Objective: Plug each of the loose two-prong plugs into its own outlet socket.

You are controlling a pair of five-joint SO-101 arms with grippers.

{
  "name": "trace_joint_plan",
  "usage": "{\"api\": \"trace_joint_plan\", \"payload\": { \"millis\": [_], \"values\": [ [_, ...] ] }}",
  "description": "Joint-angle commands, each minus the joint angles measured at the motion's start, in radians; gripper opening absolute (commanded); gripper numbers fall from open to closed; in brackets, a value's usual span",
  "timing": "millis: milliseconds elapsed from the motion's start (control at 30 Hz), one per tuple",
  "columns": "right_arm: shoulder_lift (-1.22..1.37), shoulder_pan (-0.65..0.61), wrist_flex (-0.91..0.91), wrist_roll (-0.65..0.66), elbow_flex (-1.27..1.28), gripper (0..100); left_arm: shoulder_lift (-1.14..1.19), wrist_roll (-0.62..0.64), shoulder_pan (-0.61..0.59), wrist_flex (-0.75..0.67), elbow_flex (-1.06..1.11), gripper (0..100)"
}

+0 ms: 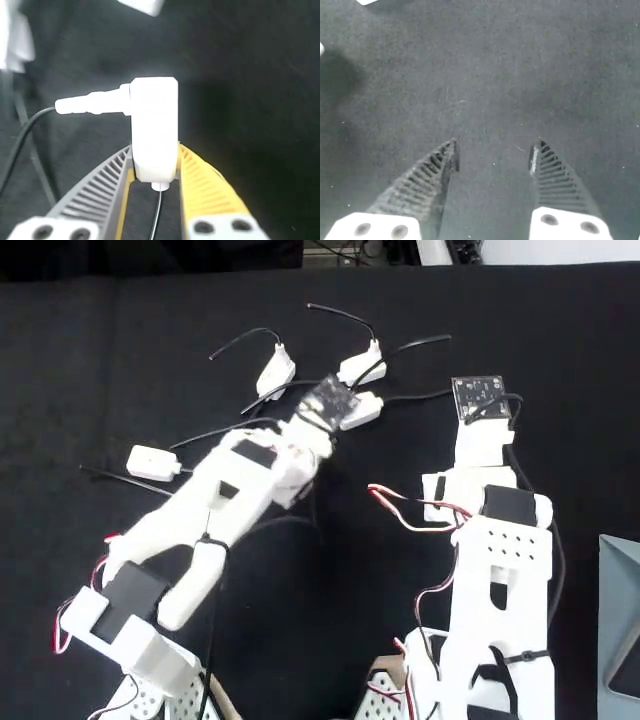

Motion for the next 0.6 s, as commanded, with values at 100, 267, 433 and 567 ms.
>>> {"api": "trace_joint_plan", "payload": {
  "millis": [100,267,433,567],
  "values": [
    [-0.025,0.014,-0.018,0.005,-0.005,22.6,-0.006,0.006,-0.053,-0.014,-0.193,3],
    [-0.025,0.014,-0.017,0.005,-0.005,22.6,0.109,0.008,-0.061,-0.011,-0.335,3],
    [-0.025,0.012,-0.014,0.005,-0.005,22.6,0.284,0.071,-0.071,-0.006,-0.51,3],
    [-0.025,0.009,-0.012,0.005,-0.004,22.6,0.387,0.166,-0.096,0.018,-0.631,16]
  ]
}}
